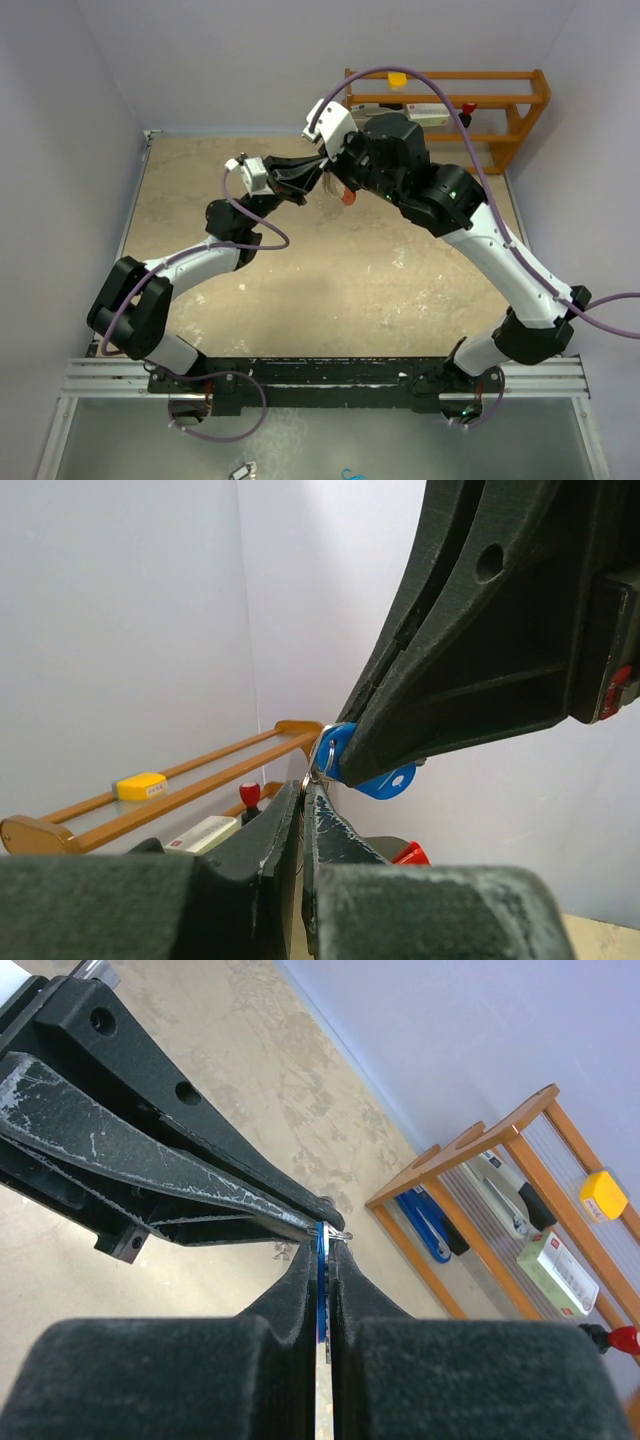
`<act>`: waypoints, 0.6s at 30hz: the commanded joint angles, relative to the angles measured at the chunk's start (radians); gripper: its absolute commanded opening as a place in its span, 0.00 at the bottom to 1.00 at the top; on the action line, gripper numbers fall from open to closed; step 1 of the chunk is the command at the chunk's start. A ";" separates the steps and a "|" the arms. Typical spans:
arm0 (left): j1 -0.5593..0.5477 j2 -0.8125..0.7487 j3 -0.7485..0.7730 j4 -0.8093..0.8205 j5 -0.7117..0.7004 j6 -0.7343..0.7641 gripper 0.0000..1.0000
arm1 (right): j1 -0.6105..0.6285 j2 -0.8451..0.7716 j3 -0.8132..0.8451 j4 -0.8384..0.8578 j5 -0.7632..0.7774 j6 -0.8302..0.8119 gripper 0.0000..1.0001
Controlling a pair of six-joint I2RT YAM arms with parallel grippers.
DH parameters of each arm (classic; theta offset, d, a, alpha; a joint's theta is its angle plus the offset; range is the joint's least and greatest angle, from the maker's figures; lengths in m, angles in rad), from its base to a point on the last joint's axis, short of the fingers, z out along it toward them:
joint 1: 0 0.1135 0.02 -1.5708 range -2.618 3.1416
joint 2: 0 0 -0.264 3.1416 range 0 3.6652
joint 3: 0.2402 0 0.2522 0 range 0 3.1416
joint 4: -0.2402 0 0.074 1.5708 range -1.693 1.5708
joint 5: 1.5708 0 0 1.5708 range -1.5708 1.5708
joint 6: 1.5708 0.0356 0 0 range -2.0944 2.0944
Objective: Remove the keys from the keyring
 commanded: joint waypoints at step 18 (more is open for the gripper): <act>-0.008 -0.211 -0.066 0.017 -0.085 0.134 0.00 | 0.007 -0.129 -0.150 0.159 0.099 -0.021 0.00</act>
